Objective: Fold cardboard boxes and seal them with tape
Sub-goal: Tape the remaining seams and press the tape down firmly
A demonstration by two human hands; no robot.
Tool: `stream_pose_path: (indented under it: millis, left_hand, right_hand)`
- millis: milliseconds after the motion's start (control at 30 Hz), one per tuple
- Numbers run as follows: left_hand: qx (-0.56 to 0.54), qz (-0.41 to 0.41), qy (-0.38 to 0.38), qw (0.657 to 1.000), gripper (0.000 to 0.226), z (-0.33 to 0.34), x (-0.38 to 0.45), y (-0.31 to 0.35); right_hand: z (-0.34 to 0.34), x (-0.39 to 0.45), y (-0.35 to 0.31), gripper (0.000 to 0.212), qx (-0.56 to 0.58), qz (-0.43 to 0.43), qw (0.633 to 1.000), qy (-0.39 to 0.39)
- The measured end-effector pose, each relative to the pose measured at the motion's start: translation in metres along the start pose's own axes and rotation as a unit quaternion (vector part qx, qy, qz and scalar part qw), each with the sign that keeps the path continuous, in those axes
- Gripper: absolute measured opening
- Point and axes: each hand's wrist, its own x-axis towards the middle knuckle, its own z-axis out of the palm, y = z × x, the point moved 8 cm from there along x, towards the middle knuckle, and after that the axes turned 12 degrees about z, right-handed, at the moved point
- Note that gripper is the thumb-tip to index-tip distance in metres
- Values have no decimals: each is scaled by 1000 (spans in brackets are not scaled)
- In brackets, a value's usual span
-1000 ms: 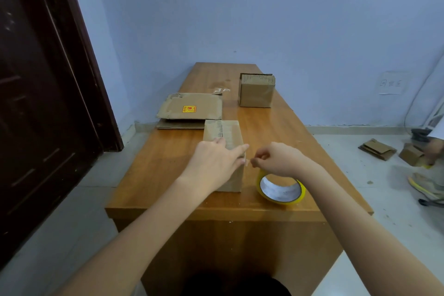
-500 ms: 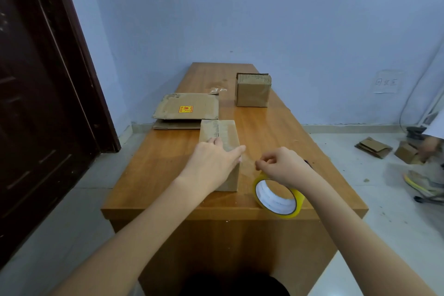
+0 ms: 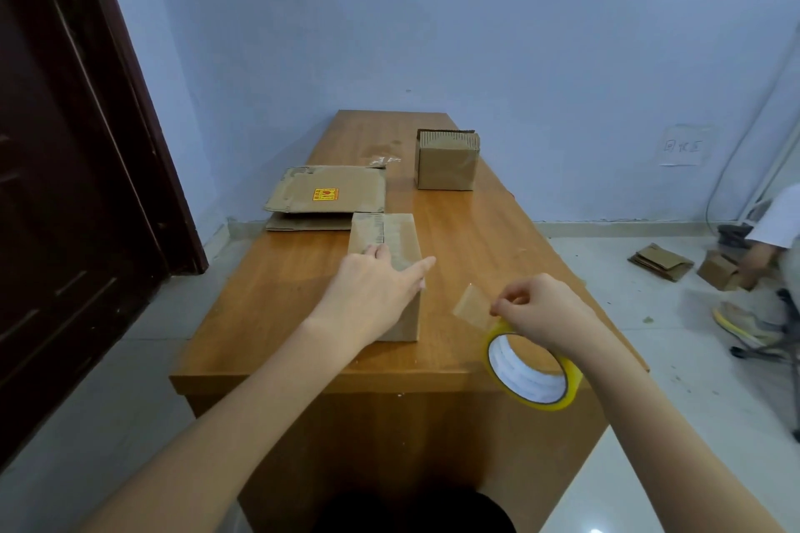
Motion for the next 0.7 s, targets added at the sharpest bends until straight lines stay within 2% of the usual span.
stream_pose_path:
  millis: [133,200,300,333,467,700]
  left_hand:
    - [-6,-1,-5,1000,52,-2,0,1]
    - [-11,-1,1,1000,53,-2,0,2]
    - [-12,-1,8,1000,56,0,-1,1]
    - [-11,-1,7,1000,58,0,-2,0]
    - [-19,-7,18,1000,57,-5,-5,-7]
    - [-38,-10,44,998,57,-12,0,-12]
  right_hand:
    - [-17,-3,0,20,0,-9,993,120]
    - [-23,-10,-8,23,-48,-12,977,208]
    - [-15,-17,-21,23,-117,-32,946,300]
    - [-7,-17,-26,22,-125,-52,941,311]
    - [14,-13,-39,52,-147,-104,931,317]
    - [54,-7,-33,38,-200,-145,931,268]
